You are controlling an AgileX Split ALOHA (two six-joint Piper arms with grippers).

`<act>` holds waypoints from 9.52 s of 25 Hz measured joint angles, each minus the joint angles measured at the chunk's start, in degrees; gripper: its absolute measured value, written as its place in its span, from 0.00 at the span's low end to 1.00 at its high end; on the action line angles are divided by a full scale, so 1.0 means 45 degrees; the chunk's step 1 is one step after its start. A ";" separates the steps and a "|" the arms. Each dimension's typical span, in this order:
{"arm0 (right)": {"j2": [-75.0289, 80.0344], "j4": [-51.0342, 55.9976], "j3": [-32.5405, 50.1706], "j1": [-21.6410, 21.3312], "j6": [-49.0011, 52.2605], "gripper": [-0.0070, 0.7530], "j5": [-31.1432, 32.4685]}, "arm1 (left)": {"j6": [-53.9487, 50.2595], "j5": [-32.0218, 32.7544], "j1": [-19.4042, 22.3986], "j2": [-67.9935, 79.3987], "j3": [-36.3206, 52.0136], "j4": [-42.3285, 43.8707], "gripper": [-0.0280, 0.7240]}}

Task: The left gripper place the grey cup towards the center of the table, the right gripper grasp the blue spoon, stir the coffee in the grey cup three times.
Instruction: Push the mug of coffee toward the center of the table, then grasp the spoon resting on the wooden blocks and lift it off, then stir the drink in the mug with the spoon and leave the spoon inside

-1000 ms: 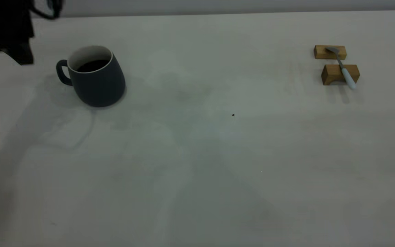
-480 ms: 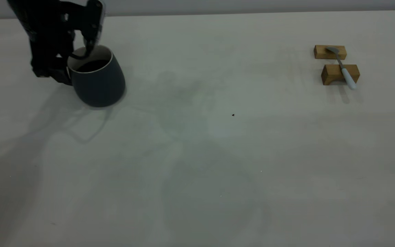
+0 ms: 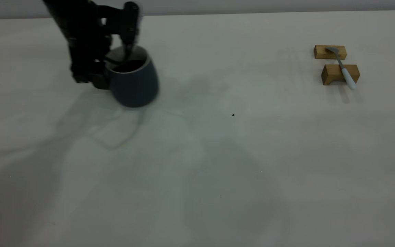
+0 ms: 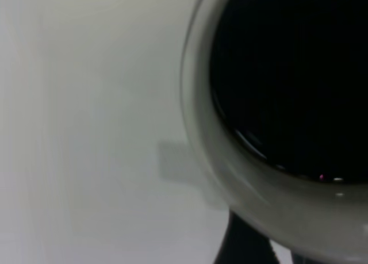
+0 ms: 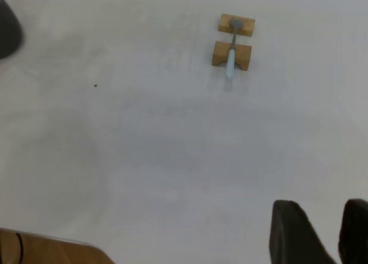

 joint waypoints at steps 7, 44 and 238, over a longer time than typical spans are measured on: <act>0.0000 0.0000 0.0000 0.0000 0.0000 0.32 0.0000 | 0.0000 -0.0709 -0.1187 0.0009 0.0000 -0.2235 0.83; -0.0014 0.0008 0.0000 0.0000 0.0000 0.32 0.0000 | -0.7515 0.6480 -0.0194 -0.7477 0.0000 -0.1256 0.83; 2.7216 1.0503 -1.5407 0.1402 0.1225 0.19 0.0763 | -1.5664 0.9500 0.3460 -3.0295 1.2683 -0.0774 0.82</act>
